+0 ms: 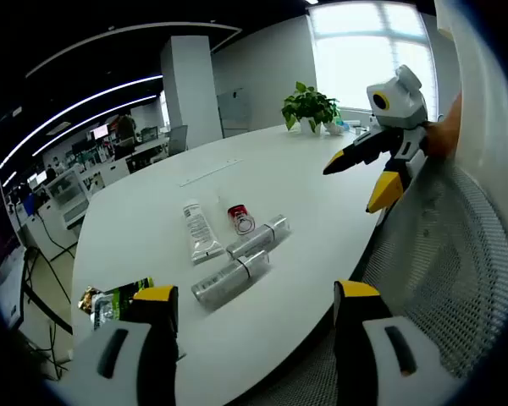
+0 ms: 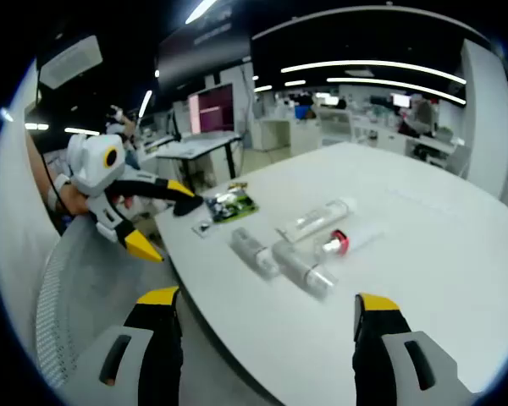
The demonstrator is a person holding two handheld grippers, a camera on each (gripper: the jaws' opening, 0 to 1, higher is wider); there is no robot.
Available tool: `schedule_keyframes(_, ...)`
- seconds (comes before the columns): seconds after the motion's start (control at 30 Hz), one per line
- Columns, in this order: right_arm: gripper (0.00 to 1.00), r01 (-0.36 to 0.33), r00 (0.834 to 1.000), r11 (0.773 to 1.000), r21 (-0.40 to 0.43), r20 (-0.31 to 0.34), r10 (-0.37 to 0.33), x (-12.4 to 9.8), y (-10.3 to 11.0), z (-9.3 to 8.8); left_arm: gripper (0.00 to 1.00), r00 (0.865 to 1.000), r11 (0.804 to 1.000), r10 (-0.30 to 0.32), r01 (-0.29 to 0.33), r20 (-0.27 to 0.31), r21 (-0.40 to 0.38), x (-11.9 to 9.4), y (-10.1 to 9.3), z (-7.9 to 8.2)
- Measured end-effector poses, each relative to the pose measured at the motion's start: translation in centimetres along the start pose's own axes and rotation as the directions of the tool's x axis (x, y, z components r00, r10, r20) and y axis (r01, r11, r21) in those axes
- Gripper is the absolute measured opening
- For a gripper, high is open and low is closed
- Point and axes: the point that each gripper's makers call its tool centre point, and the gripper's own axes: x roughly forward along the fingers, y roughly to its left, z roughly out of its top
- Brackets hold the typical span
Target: Arrange the skincare products in the storage area until every visible bottle or jar stands upright without overlapping.
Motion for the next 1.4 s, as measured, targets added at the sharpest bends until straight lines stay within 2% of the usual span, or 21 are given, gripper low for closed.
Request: schedule_keyframes(1.4,0.83,0.016,1.0,1.0,0.008,-0.001,-0.016,-0.16,-0.29,-0.18,0.67,1.0,1.0,-0.01,0.01,-0.014,0.013,-0.02,-0.26,-0.29)
